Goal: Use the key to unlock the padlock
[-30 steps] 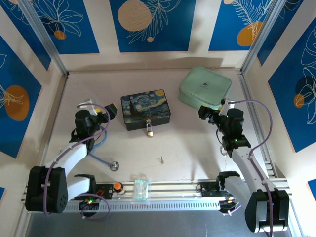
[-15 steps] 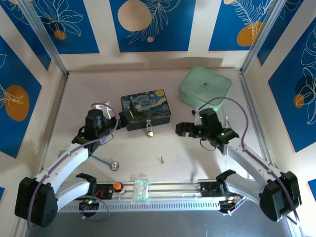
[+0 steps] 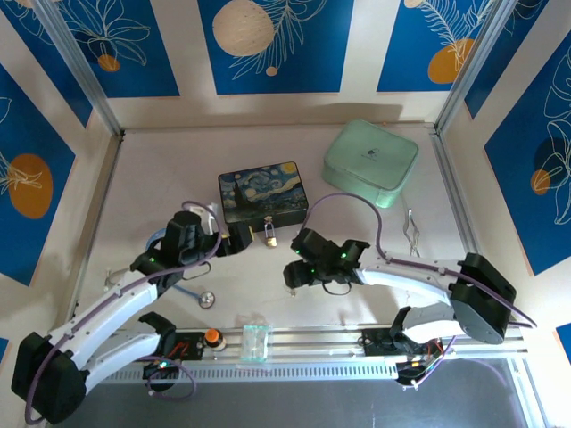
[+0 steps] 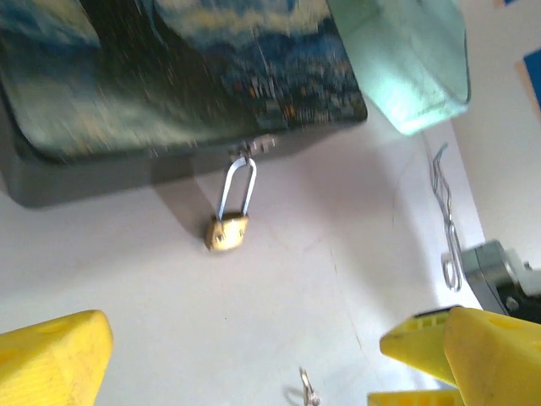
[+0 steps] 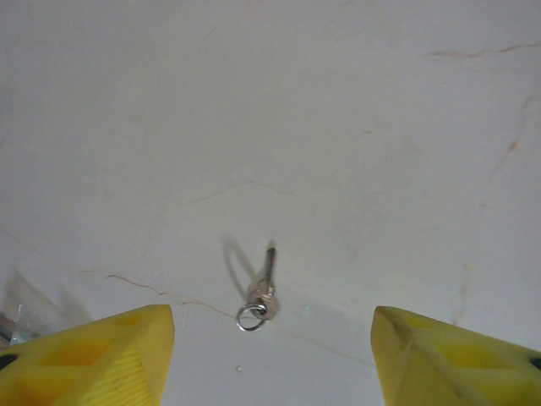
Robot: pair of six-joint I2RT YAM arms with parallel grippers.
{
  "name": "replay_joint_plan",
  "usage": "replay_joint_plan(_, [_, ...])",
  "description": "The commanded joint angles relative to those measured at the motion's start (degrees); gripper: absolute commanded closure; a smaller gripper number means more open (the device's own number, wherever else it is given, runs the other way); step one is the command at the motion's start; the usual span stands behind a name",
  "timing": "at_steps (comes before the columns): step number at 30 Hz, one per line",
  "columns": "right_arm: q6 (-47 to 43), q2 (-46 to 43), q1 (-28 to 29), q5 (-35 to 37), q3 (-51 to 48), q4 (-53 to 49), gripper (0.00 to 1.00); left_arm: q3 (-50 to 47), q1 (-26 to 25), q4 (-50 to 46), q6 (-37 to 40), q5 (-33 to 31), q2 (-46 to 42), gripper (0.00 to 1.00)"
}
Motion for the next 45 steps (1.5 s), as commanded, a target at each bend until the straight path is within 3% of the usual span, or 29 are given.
replay_joint_plan(1, [2.4,2.9,1.7,0.8,2.4,-0.1,0.41,-0.2,-2.5,-2.1,-3.9,-3.0,-1.4,0.0])
replay_joint_plan(8, [3.8,8.2,5.6,2.7,4.9,-1.7,0.49,-2.4,-5.7,-1.8,-7.3,-5.1,-1.9,0.0])
replay_joint_plan(17, [4.6,12.6,7.7,5.9,6.7,-6.9,0.54,-3.7,-6.2,-0.7,-8.6,-5.5,-1.6,0.0])
replay_joint_plan(36, [3.8,17.6,9.6,3.7,7.6,-5.4,0.64,-4.3,-6.2,-0.2,-9.2,-7.4,-0.7,0.0])
replay_joint_plan(43, [3.9,20.4,10.3,2.5,8.0,-4.3,0.71,-4.9,-6.3,-0.1,-9.7,-8.1,-0.8,0.0])
replay_joint_plan(45, [3.6,21.2,9.6,1.3,7.8,-3.7,0.78,-5.1,-6.3,0.0,-9.8,-8.4,-0.7,0.0])
